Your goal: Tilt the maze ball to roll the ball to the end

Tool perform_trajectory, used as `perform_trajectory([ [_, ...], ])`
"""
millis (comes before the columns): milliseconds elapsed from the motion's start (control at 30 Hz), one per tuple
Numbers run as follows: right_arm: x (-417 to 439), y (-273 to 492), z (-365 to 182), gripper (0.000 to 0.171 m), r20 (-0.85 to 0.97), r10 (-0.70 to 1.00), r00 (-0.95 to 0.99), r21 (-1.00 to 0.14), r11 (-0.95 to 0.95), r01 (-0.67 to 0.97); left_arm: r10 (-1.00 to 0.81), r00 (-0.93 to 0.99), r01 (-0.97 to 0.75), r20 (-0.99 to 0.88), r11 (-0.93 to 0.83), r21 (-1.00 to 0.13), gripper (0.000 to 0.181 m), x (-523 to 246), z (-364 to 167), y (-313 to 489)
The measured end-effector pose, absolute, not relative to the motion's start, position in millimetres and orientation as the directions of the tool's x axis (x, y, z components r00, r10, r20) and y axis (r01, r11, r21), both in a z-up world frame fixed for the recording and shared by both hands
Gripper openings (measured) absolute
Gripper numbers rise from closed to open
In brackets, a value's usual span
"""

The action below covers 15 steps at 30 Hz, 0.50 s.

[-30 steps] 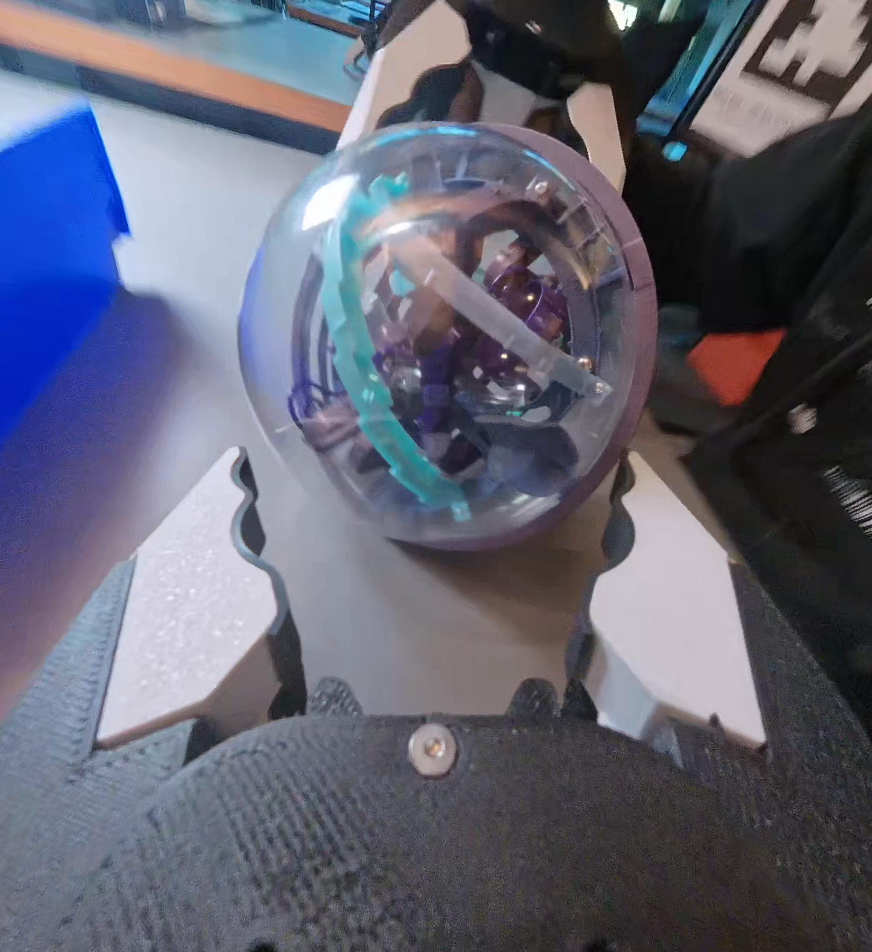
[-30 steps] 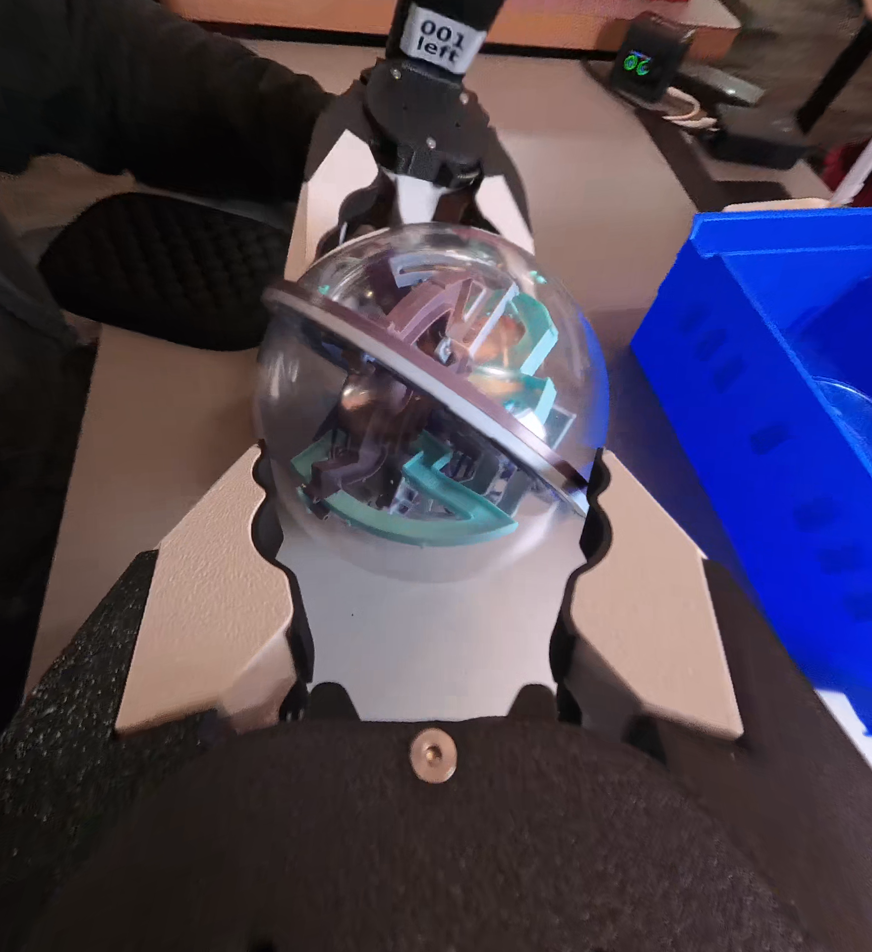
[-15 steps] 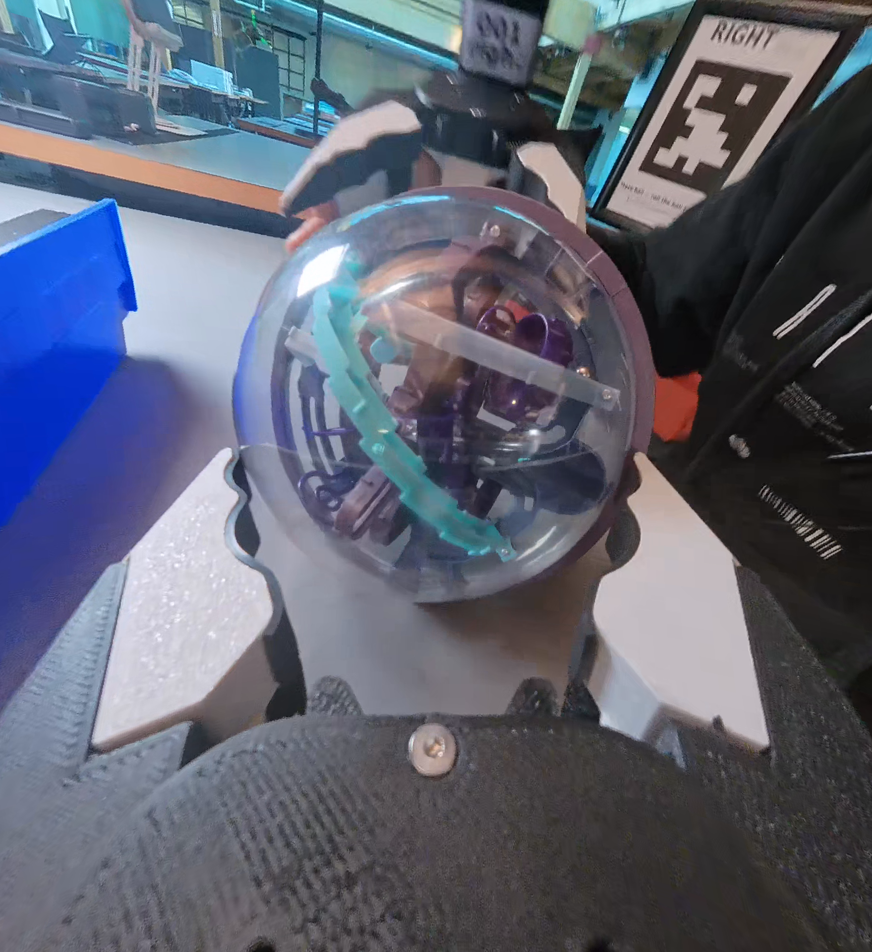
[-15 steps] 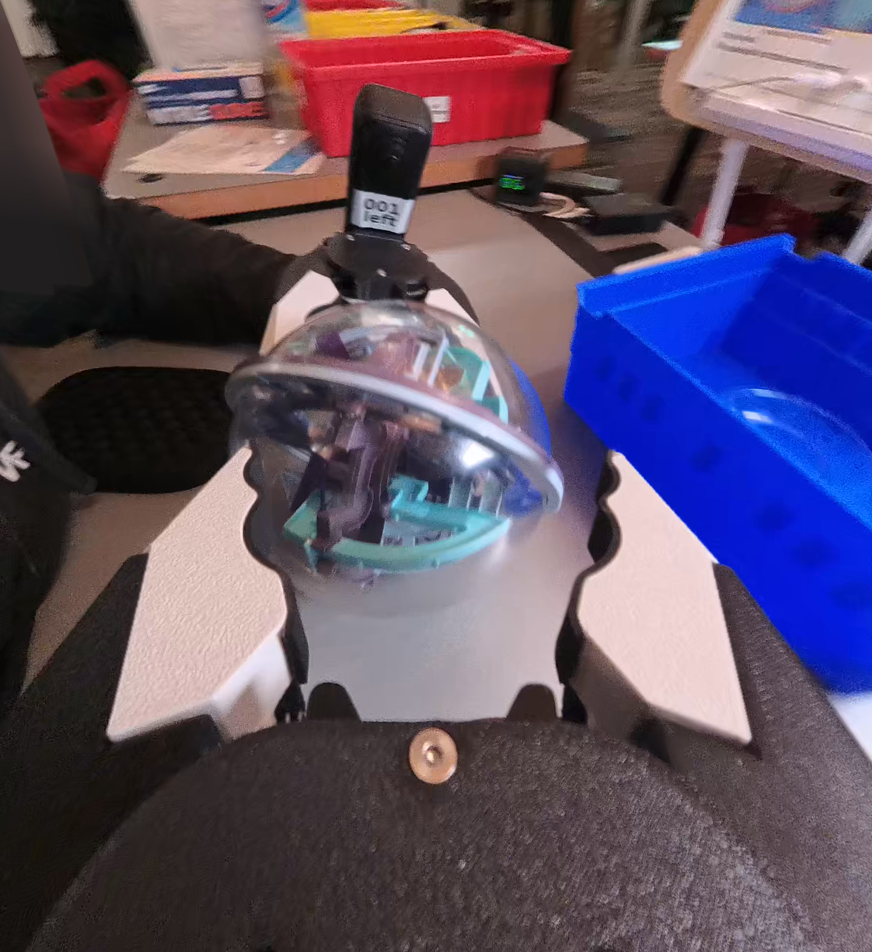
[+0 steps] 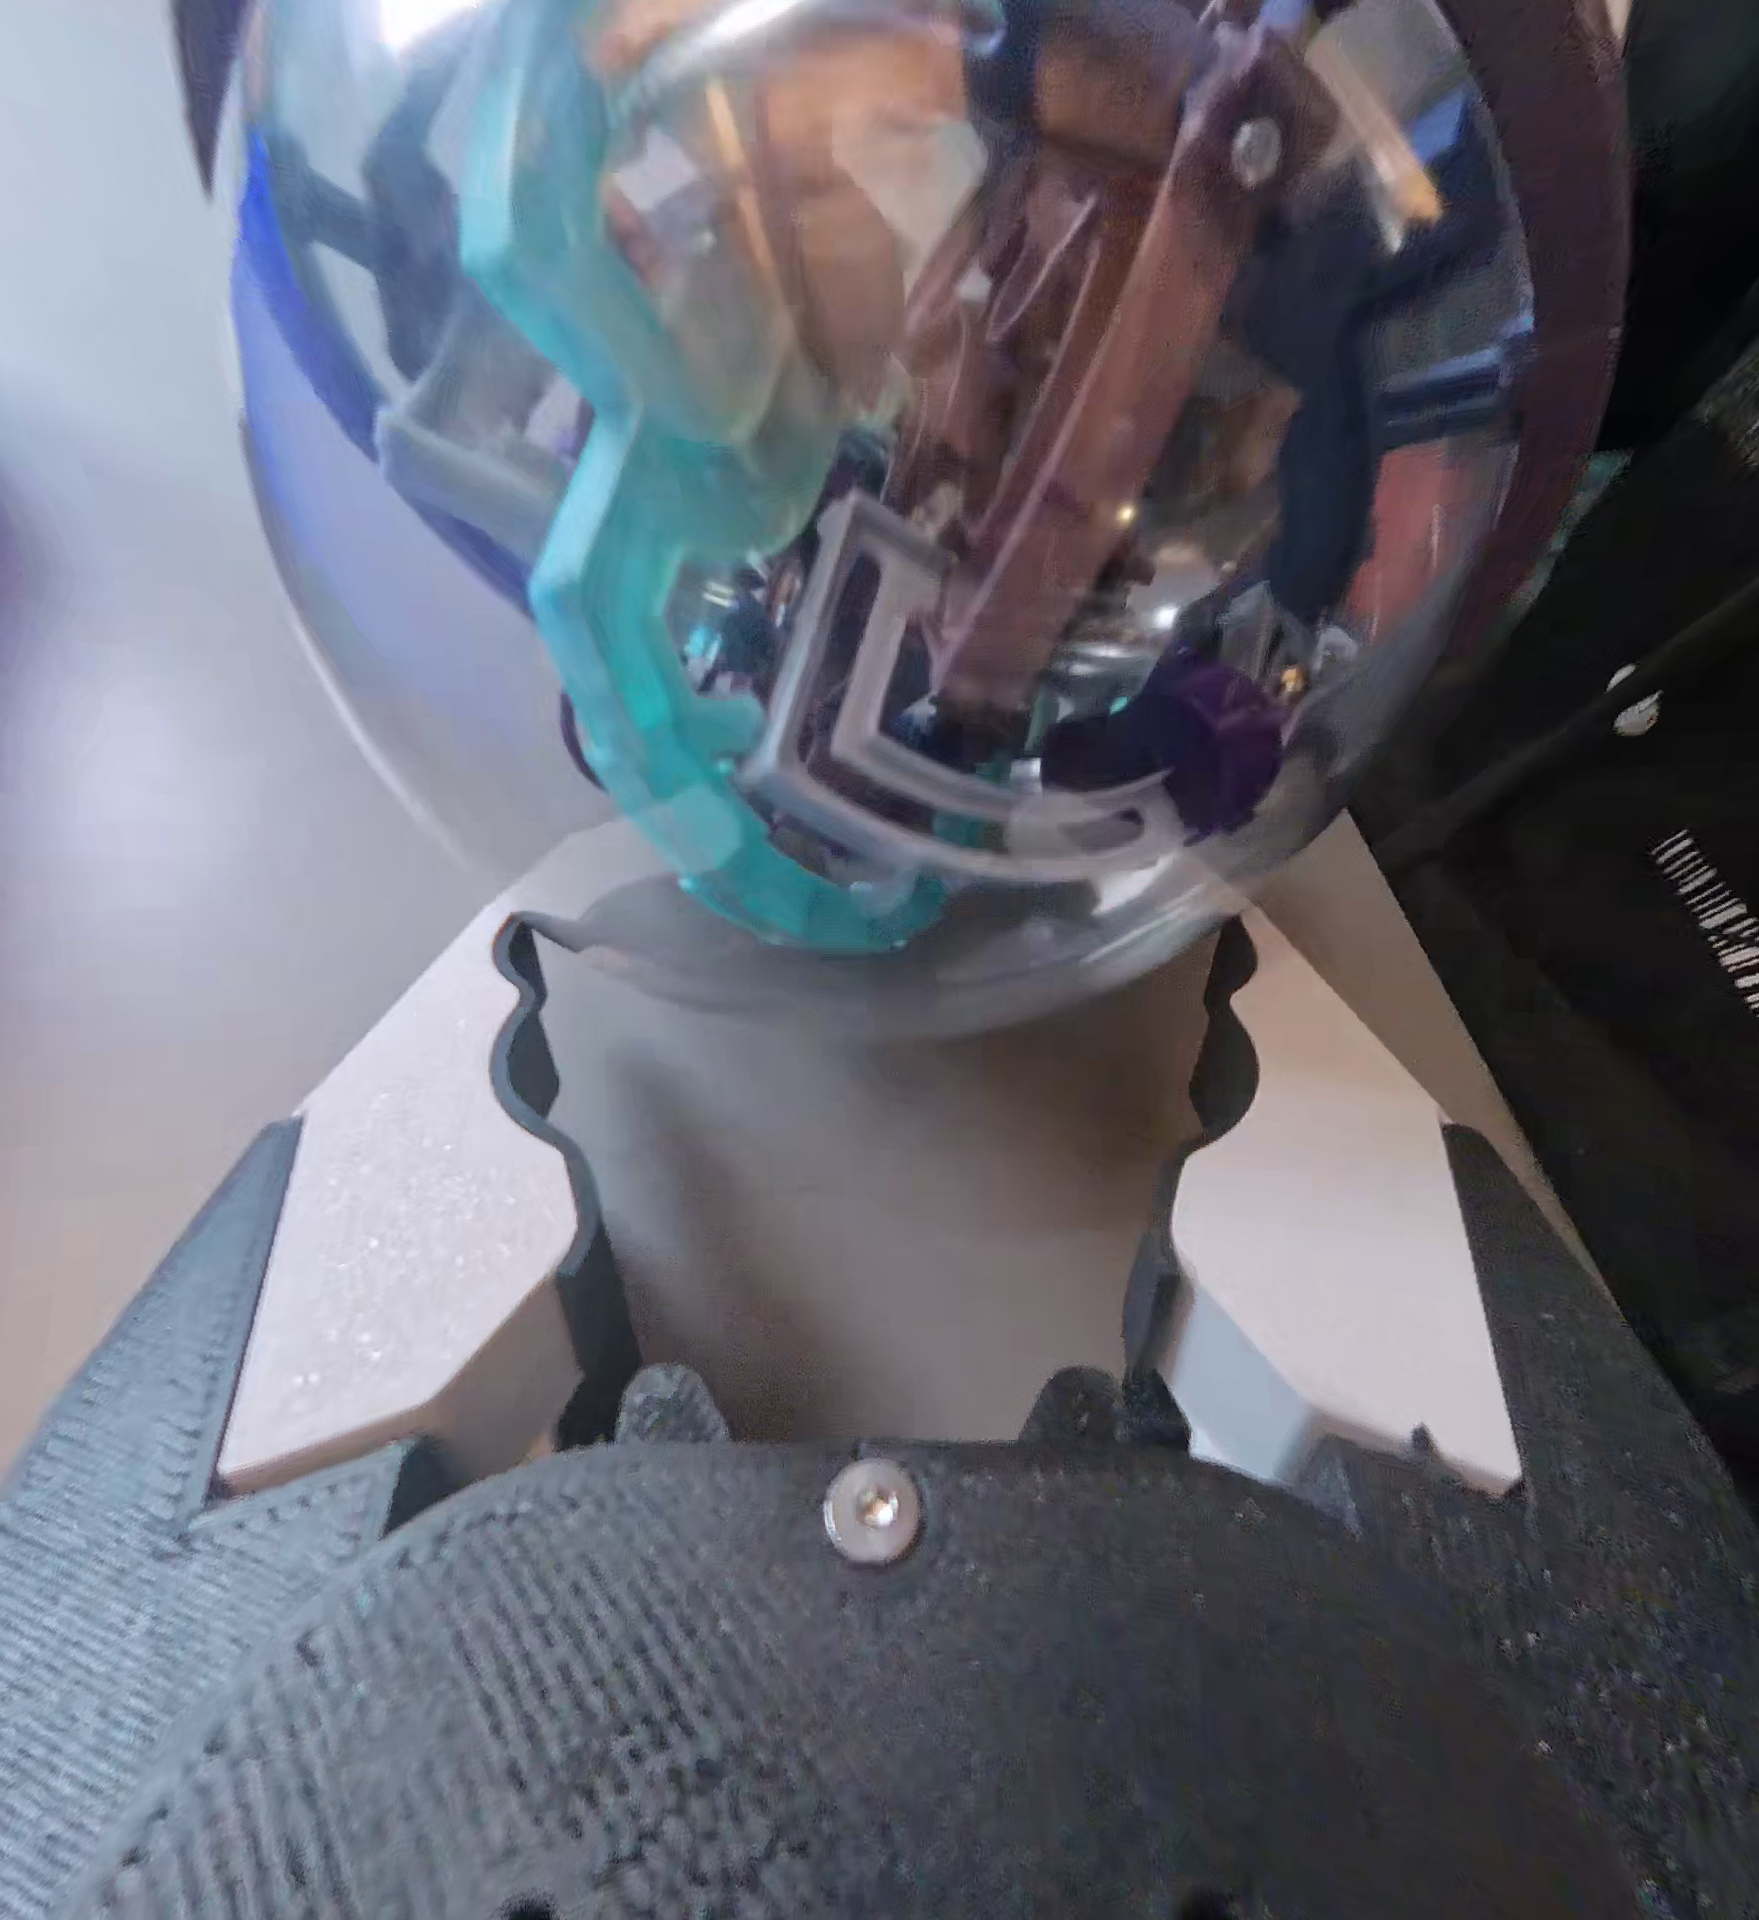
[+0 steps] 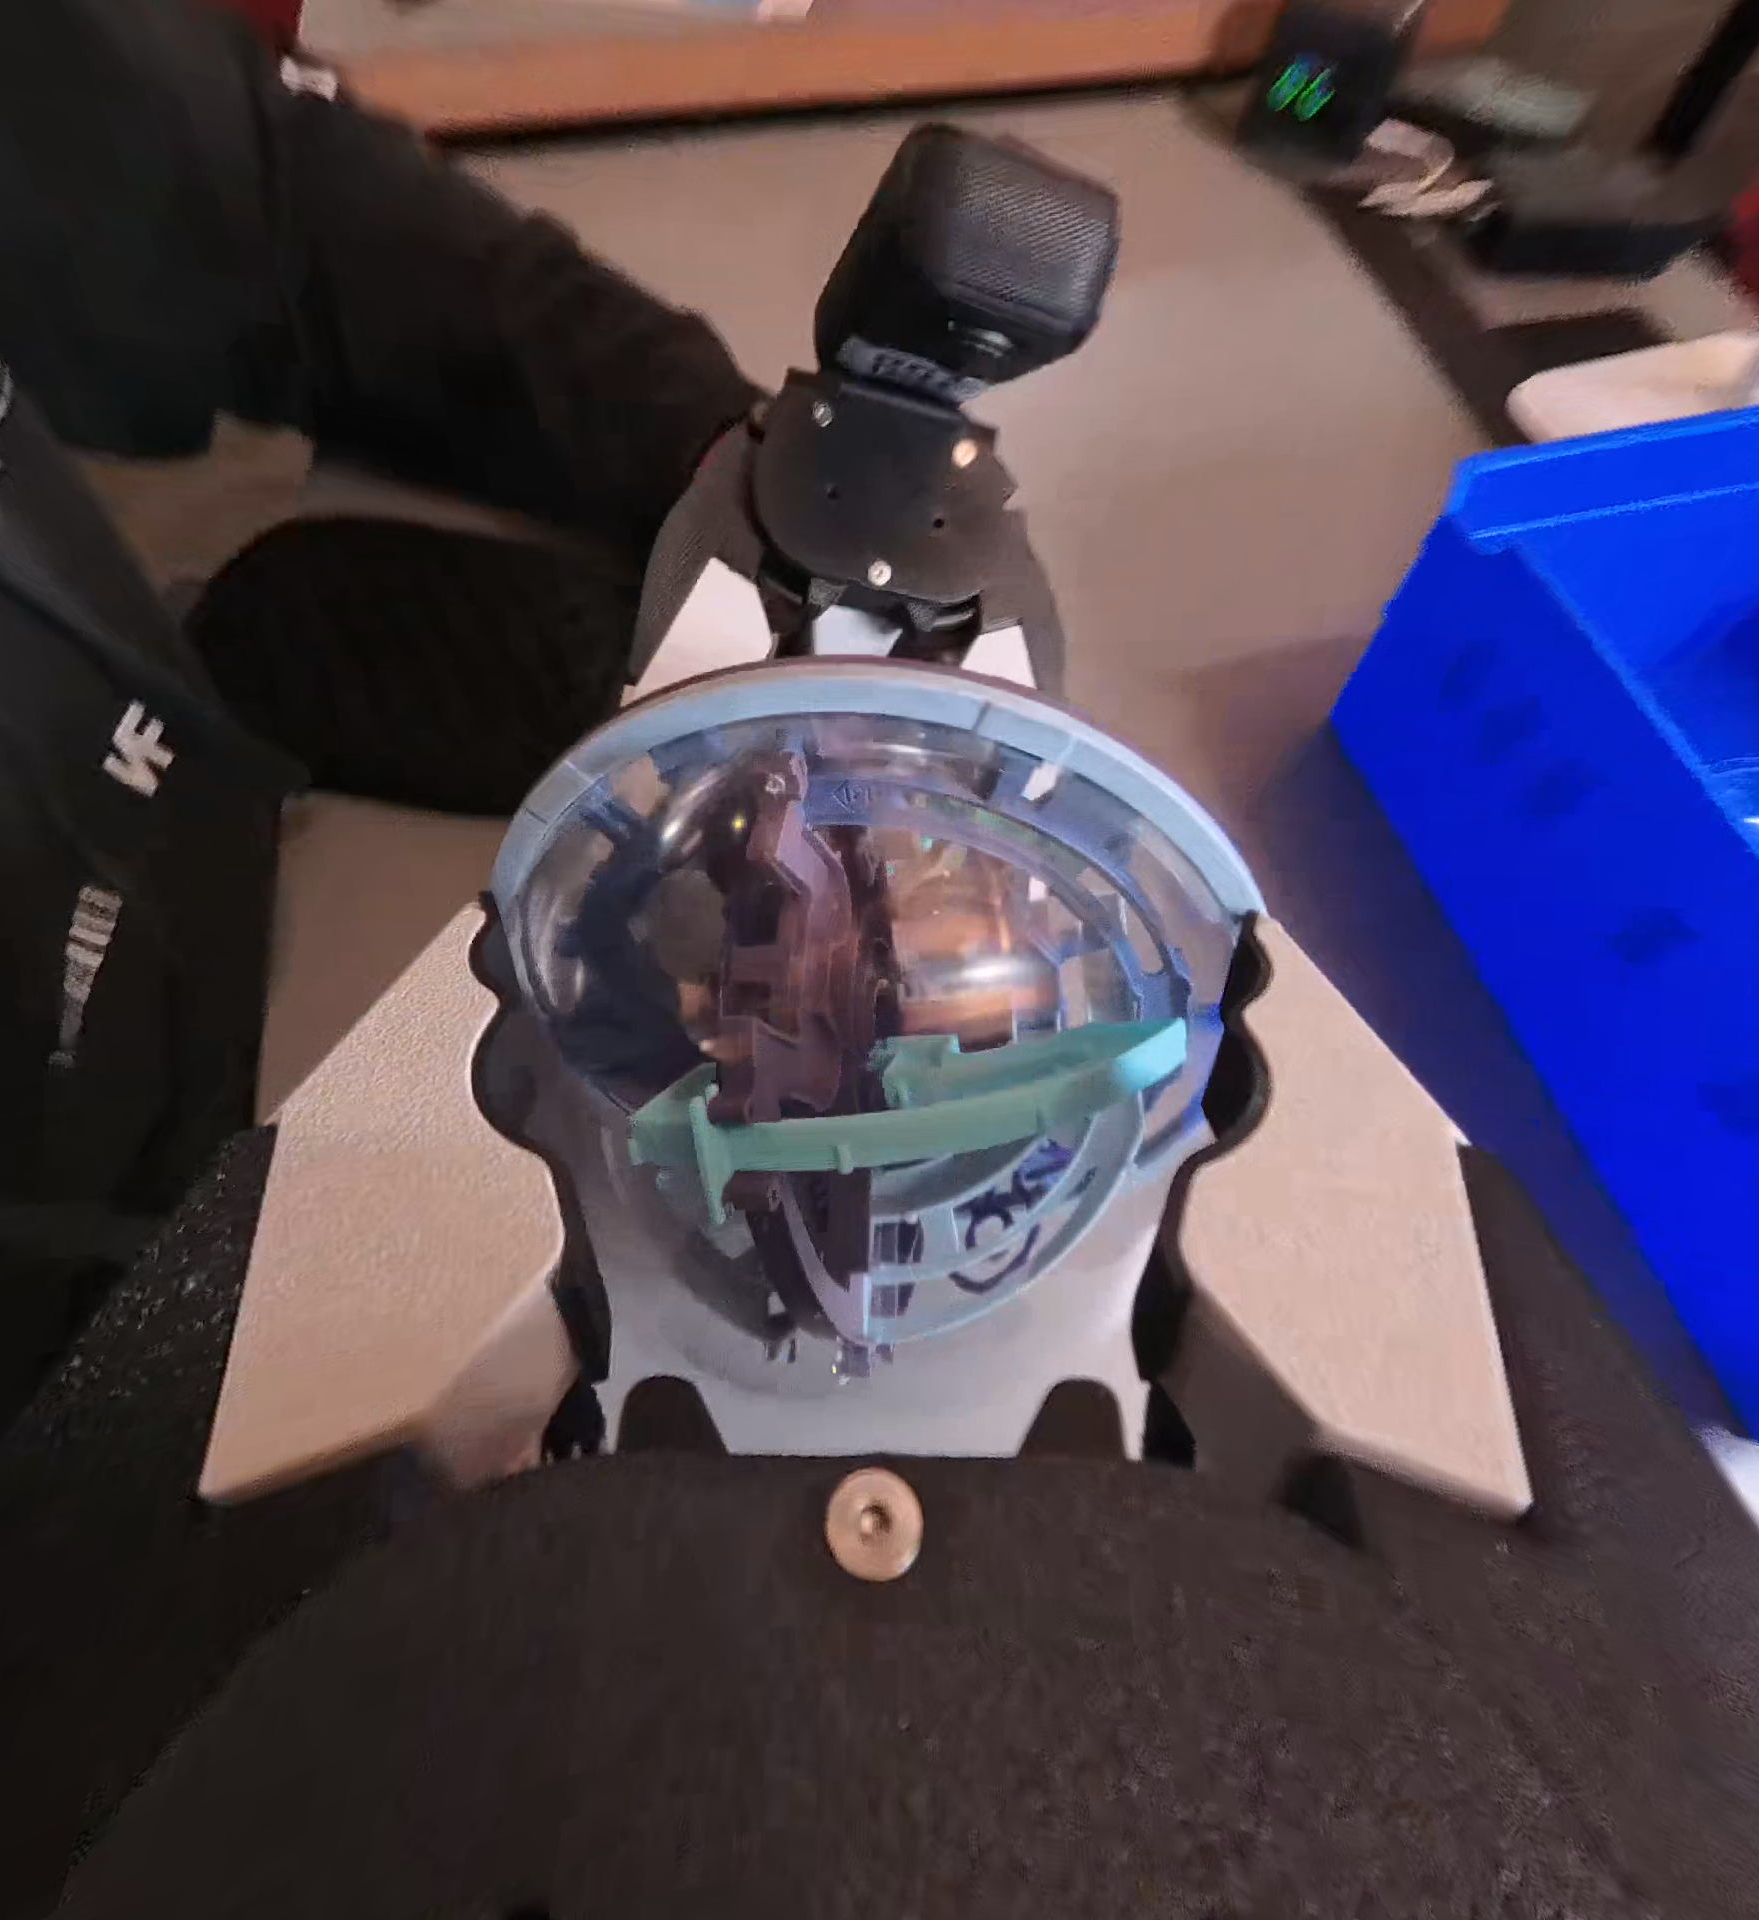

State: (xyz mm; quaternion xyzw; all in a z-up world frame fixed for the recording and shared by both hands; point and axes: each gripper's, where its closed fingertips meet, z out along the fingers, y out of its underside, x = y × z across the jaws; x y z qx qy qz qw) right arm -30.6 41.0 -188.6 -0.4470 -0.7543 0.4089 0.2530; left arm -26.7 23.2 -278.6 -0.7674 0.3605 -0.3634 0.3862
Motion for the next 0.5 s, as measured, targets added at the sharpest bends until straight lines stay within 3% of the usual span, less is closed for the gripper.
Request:
perform_trajectory([
  [133, -31.3, 37.4, -193.0, 0.131, -0.047, 0.841, -0.539, -0.795, 0.296, 0.530, -0.833, 0.493, -0.255, 0.252, -0.415, -0.873, 0.129, -24.7, -269.7, 26.3],
  [367, -43.6, 47.0, -190.5, 0.126, -0.137, 0.844, -0.519, -0.811, 0.206, 0.548, -0.827, 0.549, -0.185, 0.124, -0.264, -0.946, 0.142, -30.2, -245.4, 38.5],
  [500, -44.0, 59.1, -179.1, 0.130, -0.075, 0.882, -0.465, -0.845, 0.192, 0.499, -0.792, 0.577, -0.121, 0.200, -0.325, -0.938, 0.137, -36.0, -249.5, 44.9],
])
